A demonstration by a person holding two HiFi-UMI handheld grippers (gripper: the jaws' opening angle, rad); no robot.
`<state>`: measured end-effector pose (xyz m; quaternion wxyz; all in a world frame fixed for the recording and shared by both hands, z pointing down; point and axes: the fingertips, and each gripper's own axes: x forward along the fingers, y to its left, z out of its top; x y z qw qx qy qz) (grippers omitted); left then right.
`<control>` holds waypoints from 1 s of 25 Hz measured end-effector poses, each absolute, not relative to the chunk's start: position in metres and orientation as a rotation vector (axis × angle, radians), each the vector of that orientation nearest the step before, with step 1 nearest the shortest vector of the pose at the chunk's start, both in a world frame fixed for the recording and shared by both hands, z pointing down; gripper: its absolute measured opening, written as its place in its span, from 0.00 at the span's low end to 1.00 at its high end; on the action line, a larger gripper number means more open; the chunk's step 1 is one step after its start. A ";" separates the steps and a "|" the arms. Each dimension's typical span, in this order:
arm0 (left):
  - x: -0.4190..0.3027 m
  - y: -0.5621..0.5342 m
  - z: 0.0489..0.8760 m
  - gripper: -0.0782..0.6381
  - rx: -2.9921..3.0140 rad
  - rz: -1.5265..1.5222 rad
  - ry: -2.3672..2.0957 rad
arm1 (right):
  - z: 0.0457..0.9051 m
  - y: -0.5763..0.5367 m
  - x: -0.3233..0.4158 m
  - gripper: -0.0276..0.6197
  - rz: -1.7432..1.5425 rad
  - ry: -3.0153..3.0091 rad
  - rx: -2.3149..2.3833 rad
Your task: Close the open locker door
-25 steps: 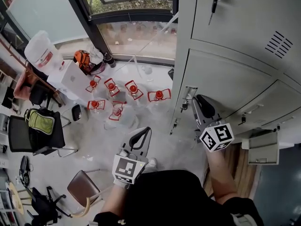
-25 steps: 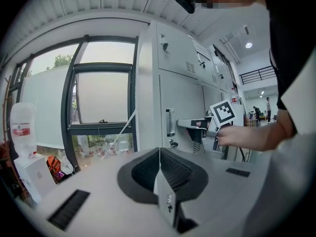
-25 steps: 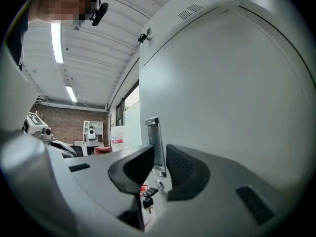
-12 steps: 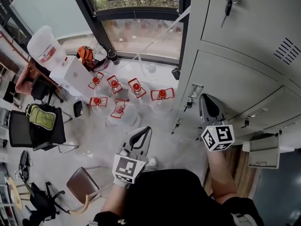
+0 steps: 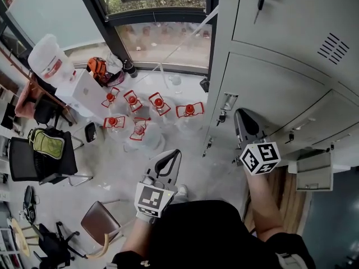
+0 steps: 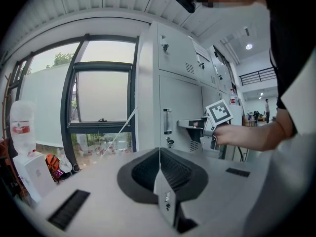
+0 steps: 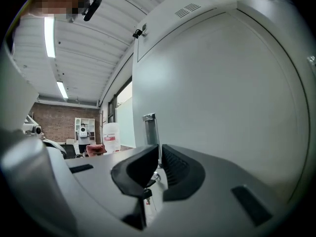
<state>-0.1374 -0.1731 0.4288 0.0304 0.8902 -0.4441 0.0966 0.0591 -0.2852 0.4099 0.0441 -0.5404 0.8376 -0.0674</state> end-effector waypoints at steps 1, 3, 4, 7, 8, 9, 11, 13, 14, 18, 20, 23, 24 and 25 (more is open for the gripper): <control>-0.136 -0.172 0.429 0.14 2.750 0.298 -1.355 | 0.411 -0.281 0.060 0.10 -0.207 2.561 -1.659; -0.133 -0.169 0.431 0.14 2.762 0.299 -1.326 | 0.414 -0.271 0.061 0.10 -0.213 2.560 -1.674; -0.131 -0.169 0.431 0.14 2.769 0.299 -1.310 | 0.415 -0.266 0.062 0.10 -0.220 2.558 -1.684; -0.122 -0.166 0.433 0.14 2.793 0.300 -1.251 | 0.421 -0.250 0.069 0.10 -0.248 2.545 -1.719; -0.119 -0.165 0.434 0.14 2.800 0.300 -1.229 | 0.423 -0.244 0.072 0.10 -0.255 2.540 -1.732; -0.115 -0.164 0.436 0.14 2.808 0.302 -1.205 | 0.425 -0.237 0.075 0.10 -0.260 2.536 -1.745; -0.107 -0.162 0.438 0.14 2.826 0.304 -1.158 | 0.428 -0.222 0.080 0.10 -0.264 2.530 -1.772; -0.098 -0.161 0.440 0.14 2.846 0.303 -1.110 | 0.430 -0.207 0.085 0.10 -0.271 2.523 -1.803; -0.093 -0.160 0.441 0.14 2.856 0.304 -1.086 | 0.432 -0.200 0.088 0.10 -0.277 2.517 -1.817; -0.072 -0.155 0.447 0.14 2.889 0.310 -0.978 | 0.440 -0.169 0.099 0.10 -0.297 2.490 -1.882; -0.060 -0.152 0.449 0.14 2.908 0.316 -0.915 | 0.444 -0.155 0.106 0.10 -0.315 2.471 -1.919; -0.042 -0.149 0.454 0.14 2.930 0.318 -0.827 | 0.449 -0.137 0.114 0.10 -0.334 2.442 -1.966; -0.036 -0.148 0.455 0.14 2.936 0.318 -0.797 | 0.450 -0.131 0.117 0.10 -0.334 2.432 -1.982; -0.030 -0.146 0.456 0.14 2.942 0.319 -0.767 | 0.451 -0.125 0.120 0.10 -0.333 2.422 -1.999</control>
